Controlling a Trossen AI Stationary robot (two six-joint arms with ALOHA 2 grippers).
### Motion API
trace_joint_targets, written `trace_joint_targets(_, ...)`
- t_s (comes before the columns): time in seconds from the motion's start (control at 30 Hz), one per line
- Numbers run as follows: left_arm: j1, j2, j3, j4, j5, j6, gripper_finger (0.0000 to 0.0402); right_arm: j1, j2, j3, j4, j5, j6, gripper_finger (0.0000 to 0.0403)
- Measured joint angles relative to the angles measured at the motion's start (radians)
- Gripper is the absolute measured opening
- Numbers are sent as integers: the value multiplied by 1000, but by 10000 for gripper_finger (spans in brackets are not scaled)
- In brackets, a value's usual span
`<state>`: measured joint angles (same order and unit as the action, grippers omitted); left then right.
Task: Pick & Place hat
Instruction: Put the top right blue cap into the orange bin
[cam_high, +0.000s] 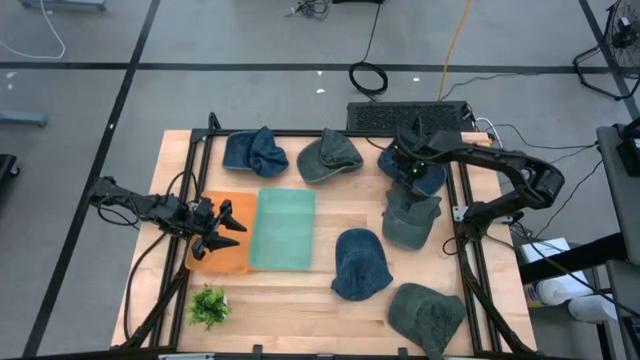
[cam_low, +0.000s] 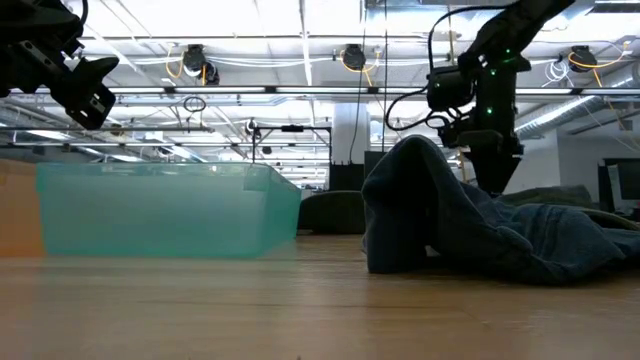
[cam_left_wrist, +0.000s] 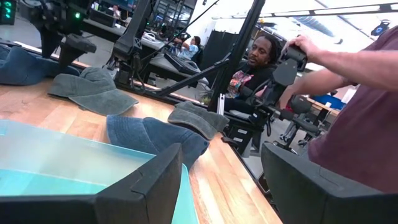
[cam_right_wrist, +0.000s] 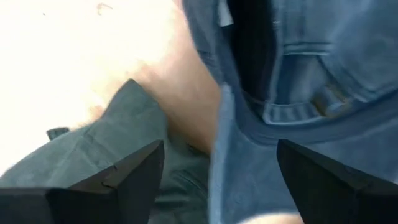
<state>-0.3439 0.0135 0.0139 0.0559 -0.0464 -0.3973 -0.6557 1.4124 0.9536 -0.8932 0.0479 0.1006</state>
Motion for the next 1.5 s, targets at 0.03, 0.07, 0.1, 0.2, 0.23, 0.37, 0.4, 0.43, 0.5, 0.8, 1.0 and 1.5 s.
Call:
trace_joint_targets(0.03,0,0,0,0,0,0,230,2,0,-15,18,0,0,297)
trace_joint_targets(0.07,0,0,0,0,0,0,230,3,0,-29,33,1,-3,297)
trace_joint_targets(0.1,0,0,0,0,0,0,230,3,0,-41,52,3,-5,297)
trace_joint_targets(0.2,0,0,0,0,0,0,230,3,0,-72,92,16,-7,297)
trace_joint_targets(0.23,0,0,0,0,0,0,230,4,0,-78,96,31,-7,297)
trace_joint_targets(0.37,0,0,0,0,0,0,230,15,0,-84,97,85,-20,290)
trace_joint_targets(0.4,0,0,0,0,0,0,230,17,0,-84,98,86,-19,285)
trace_joint_targets(0.43,0,0,0,0,0,0,230,19,0,-84,100,86,-19,279)
trace_joint_targets(0.5,0,0,0,0,0,0,230,21,0,-84,101,86,-18,264)
trace_joint_targets(0.8,0,0,0,0,0,0,230,23,0,-84,109,83,-15,145)
trace_joint_targets(1.0,0,0,0,0,0,0,230,23,0,-83,107,91,-7,50)
trace_joint_targets(1.5,0,0,0,0,0,0,230,39,-28,-81,83,195,9,2)
